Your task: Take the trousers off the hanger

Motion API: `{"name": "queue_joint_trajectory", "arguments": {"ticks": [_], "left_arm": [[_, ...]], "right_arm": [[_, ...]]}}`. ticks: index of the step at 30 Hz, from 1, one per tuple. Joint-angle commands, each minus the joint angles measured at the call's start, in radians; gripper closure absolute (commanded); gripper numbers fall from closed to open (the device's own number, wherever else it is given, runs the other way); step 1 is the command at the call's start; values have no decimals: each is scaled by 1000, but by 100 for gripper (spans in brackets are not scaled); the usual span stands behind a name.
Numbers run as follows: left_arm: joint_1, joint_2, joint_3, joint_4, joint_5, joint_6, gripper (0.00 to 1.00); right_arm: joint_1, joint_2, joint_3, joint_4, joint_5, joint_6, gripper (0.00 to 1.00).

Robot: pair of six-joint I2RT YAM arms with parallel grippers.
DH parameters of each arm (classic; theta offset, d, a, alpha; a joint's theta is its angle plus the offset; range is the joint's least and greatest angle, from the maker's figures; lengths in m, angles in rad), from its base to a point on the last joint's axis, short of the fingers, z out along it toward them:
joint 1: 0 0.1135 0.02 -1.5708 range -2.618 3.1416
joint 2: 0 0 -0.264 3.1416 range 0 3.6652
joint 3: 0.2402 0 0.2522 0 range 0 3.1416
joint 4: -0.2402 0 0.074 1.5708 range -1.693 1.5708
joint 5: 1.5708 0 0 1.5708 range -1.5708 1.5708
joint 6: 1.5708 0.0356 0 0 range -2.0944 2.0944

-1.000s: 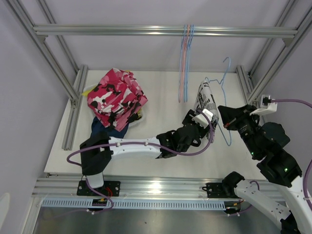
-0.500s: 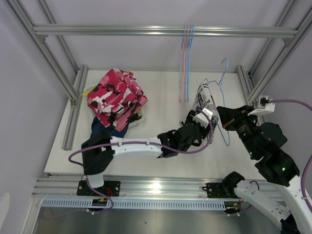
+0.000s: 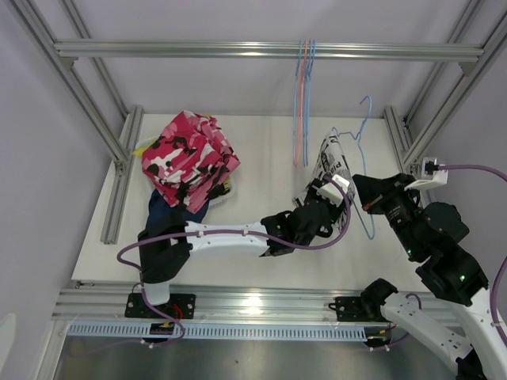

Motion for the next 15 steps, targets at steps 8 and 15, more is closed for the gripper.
{"name": "queue_joint_trajectory", "arguments": {"ticks": [8,15], "left_arm": [[42,9,27,129,-108,-21,45],[57,19,36,146,-118,-30,50]], "right_arm": [[4,-64,10,135,-25,29,100],[4,-89,-13,123,-41,47,100]]}}
